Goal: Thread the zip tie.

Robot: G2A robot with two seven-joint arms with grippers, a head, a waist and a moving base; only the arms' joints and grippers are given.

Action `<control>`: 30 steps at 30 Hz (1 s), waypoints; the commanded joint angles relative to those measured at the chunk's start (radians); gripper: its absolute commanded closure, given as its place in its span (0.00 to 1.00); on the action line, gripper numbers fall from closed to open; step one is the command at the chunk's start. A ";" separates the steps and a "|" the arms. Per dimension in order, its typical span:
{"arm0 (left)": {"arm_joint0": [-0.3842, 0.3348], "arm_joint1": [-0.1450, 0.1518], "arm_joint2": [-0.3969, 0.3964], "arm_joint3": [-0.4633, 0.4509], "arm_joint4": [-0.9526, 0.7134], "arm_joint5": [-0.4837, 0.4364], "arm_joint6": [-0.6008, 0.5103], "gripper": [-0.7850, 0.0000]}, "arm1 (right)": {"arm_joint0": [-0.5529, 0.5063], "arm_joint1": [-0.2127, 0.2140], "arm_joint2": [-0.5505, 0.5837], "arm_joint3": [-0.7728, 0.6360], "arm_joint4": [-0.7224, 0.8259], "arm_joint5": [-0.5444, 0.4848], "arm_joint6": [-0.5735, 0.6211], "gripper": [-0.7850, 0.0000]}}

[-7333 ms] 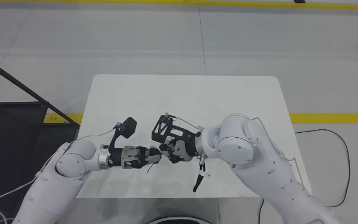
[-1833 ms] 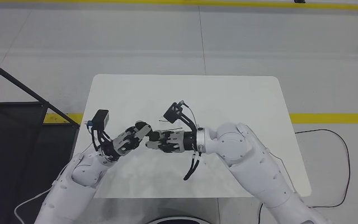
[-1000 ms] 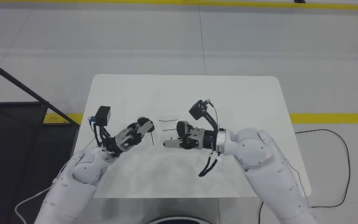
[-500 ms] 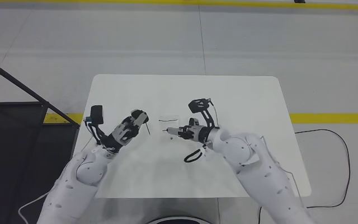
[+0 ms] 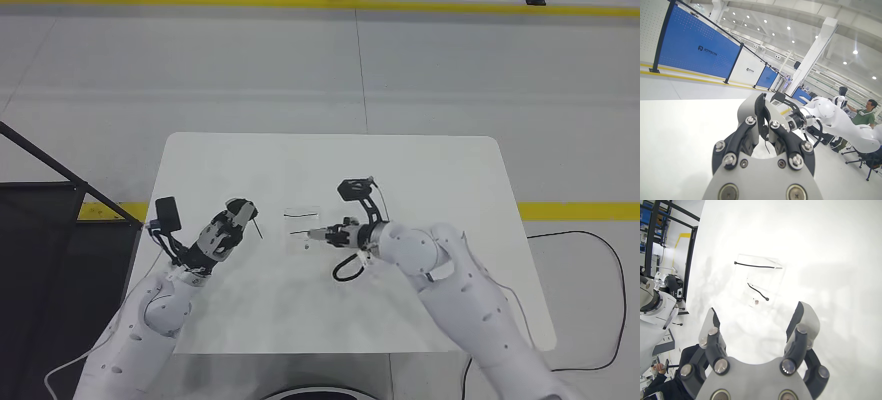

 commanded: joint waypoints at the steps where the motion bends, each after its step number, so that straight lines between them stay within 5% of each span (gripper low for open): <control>1: -0.001 -0.001 -0.001 0.001 0.003 -0.002 0.002 1.00 | 0.016 -0.004 -0.002 0.035 0.020 -0.016 0.005 0.21; 9: -0.003 -0.004 0.000 0.000 0.004 -0.001 0.001 1.00 | 0.076 -0.026 -0.031 0.160 0.085 -0.057 0.008 0.28; 16: -0.003 -0.004 0.000 0.000 0.004 -0.001 0.001 1.00 | 0.113 -0.040 -0.042 0.225 0.124 -0.081 0.014 0.53; 30: -0.003 -0.004 0.000 0.000 0.004 -0.001 0.001 1.00 | 0.134 -0.053 -0.054 0.268 0.141 -0.101 0.024 0.69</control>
